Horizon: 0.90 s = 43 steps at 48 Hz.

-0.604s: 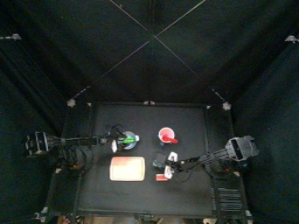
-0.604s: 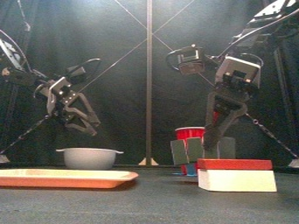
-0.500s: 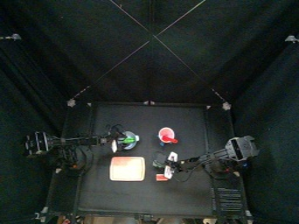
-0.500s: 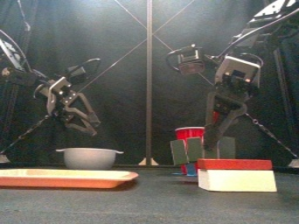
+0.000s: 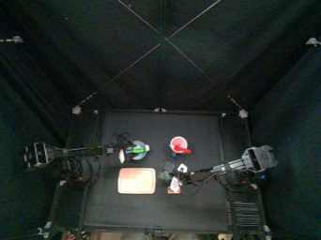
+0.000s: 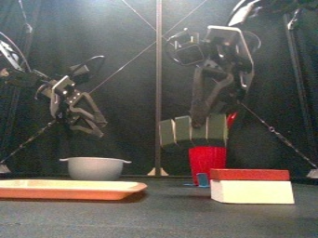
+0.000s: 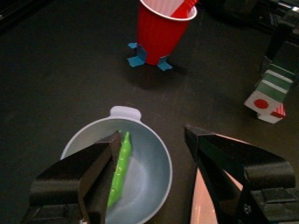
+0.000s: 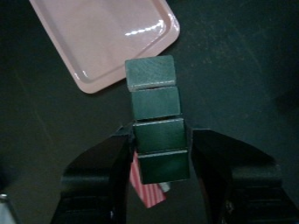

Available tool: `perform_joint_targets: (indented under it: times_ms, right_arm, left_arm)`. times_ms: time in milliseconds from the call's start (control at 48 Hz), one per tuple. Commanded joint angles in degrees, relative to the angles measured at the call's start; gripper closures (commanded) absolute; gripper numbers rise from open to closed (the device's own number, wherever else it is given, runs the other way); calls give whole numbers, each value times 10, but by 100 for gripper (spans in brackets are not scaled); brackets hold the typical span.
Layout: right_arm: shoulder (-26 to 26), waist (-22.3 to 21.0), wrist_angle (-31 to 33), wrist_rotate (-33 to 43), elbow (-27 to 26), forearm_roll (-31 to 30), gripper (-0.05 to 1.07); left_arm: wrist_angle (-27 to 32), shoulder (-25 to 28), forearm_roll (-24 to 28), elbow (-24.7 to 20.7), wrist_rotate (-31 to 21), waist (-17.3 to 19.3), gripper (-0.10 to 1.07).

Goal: Place green sushi roll on plate

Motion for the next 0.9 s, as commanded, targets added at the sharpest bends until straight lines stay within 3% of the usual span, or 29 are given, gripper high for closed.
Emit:
perform_joint_targets:
  times_ms: [0,312,542,875]
  right_arm:
    - [-16,-5,37,1,-47,45,39]
    - [37,-8,206,22,-178,107,39]
    - [98,-3,310,159,-261,31,39]
    - [167,25,314,379,-320,-57,38]
  left_arm:
    - [-1,-10,-1,-2,0,-1,4]
    - [-1,-60,-1,20,0,-1,4]
    - [-1,-123,-2,46,0,0,4]
    - [7,-173,-14,65,0,0,4]
